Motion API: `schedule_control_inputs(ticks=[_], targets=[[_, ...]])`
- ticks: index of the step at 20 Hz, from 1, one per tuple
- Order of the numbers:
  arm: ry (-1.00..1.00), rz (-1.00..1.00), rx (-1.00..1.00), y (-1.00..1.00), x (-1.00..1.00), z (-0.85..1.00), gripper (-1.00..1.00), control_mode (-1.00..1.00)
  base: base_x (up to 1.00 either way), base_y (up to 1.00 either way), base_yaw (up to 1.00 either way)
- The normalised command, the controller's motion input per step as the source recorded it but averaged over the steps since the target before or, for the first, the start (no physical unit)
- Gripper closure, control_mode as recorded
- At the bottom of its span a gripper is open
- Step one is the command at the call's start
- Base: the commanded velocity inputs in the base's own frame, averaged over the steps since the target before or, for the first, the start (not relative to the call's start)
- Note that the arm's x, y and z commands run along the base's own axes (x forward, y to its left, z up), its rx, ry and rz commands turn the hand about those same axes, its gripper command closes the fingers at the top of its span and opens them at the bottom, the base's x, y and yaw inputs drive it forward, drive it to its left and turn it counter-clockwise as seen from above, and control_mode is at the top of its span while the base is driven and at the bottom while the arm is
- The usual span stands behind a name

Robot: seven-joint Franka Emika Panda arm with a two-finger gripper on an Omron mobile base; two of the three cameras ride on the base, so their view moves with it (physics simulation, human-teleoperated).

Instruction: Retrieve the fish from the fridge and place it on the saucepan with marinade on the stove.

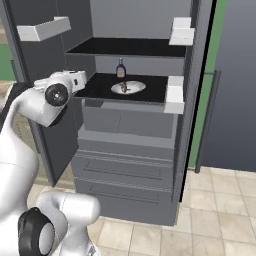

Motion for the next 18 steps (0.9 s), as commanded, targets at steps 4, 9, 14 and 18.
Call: schedule_control_inputs(ticks=[4,9,14,18], targets=[[0.53,-0.42,-0.24,-0.57,-0.01,0.41,-1.00,-1.00,0.00,0.00,0.00],[0.50,-0.45,-0.19,-0.56,-0.29,0.20,-1.00,-1.00,0.00,0.00,0.00],[0.16,-0.36,-0.08,-0.45,-0.85,0.07,-1.00,-1.00,0.00,0.00,0.00],[-0.06,-0.18,0.00,-0.20,-1.00,-0.21,-1.00,-1.00,0.00,0.00,0.00]])
